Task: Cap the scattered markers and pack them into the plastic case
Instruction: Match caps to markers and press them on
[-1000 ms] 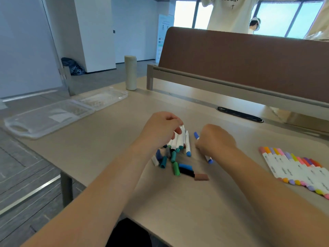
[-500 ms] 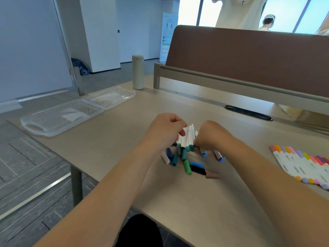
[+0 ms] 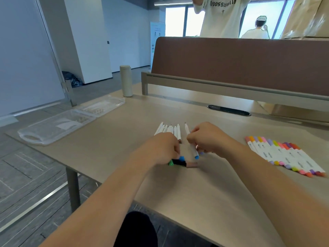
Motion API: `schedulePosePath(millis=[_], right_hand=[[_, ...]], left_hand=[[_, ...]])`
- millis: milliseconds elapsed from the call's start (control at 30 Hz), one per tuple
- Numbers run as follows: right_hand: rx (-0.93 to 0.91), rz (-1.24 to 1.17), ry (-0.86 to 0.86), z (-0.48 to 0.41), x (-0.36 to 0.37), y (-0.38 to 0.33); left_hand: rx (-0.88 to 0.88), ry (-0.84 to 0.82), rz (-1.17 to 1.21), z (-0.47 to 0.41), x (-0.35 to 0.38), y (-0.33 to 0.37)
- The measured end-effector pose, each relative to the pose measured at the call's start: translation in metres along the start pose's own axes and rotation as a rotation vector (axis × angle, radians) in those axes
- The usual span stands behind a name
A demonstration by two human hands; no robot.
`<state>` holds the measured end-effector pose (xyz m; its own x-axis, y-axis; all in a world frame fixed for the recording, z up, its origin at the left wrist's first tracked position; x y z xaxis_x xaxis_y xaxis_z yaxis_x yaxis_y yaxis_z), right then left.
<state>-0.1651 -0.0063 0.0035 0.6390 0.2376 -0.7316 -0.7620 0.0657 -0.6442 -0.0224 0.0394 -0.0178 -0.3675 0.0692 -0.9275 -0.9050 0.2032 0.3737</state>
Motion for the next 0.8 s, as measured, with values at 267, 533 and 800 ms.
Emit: schedulePosePath(millis=[267, 533, 800], right_hand=[[-0.045, -0.042, 0.016, 0.002, 0.000, 0.006], [-0.125, -0.009, 0.004, 0.000, -0.006, 0.010], [-0.227, 0.044, -0.031, 0.007, -0.008, 0.020]], left_hand=[[0.007, -0.045, -0.097, -0.007, 0.001, 0.007], [-0.076, 0.298, 0.332, -0.011, -0.003, -0.004], [-0.177, 0.437, 0.711, -0.011, -0.008, -0.014]])
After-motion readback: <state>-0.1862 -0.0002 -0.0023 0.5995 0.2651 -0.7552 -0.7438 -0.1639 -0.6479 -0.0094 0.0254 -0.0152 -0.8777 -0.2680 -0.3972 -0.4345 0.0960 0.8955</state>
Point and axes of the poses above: each hand's wrist, its own z-axis away from the middle knuckle, its own x-axis out of the palm, y = z × x, the point moved 1 cm from there along -z, towards the middle knuckle, and after that the axes turned 8 degrees about x, right-handed, at the moved point
